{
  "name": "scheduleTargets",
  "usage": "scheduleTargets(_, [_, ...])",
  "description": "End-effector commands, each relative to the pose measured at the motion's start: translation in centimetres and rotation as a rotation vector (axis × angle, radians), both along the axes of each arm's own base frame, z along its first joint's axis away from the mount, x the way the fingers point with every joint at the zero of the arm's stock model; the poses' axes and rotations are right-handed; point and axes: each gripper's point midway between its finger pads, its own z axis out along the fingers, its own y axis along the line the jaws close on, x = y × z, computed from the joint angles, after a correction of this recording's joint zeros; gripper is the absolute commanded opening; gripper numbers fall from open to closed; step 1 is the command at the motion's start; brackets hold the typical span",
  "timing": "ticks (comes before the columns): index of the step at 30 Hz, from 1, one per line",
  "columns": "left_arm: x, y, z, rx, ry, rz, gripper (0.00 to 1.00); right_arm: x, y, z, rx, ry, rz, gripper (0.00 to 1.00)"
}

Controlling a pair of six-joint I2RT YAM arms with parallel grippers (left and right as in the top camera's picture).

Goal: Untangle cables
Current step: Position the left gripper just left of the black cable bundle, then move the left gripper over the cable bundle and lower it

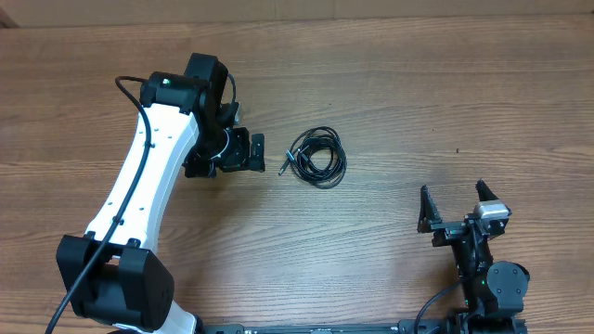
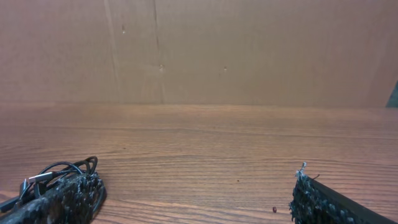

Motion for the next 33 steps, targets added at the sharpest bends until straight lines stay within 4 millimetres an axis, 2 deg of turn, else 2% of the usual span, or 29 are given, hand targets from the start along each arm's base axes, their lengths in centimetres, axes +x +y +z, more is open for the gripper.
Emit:
scheduleTargets(1, [0.0, -1.3, -0.1, -0.055, 0.003, -0.027, 1.0, 0.0, 0.1, -0.2, -0.001, -0.004, 0.002, 1.0])
scheduleTargets(6, [0.1, -3.9, 0.3, -0.151, -0.013, -0.064, 1.0, 0.0, 0.1, -0.2, -0.001, -0.004, 0.002, 1.0])
scheduleTargets(18, [-0.8, -6.3, 0.1, -0.119, -0.028, -0.14, 1.0, 0.0, 0.1, -0.2, -0.001, -0.004, 0.002, 1.0])
scheduleTargets(33, [-1.3, -7.5, 0.0, -0.104, -0.03, -0.16, 1.0, 0.0, 0.1, -0.2, -0.001, -0.004, 0.002, 1.0])
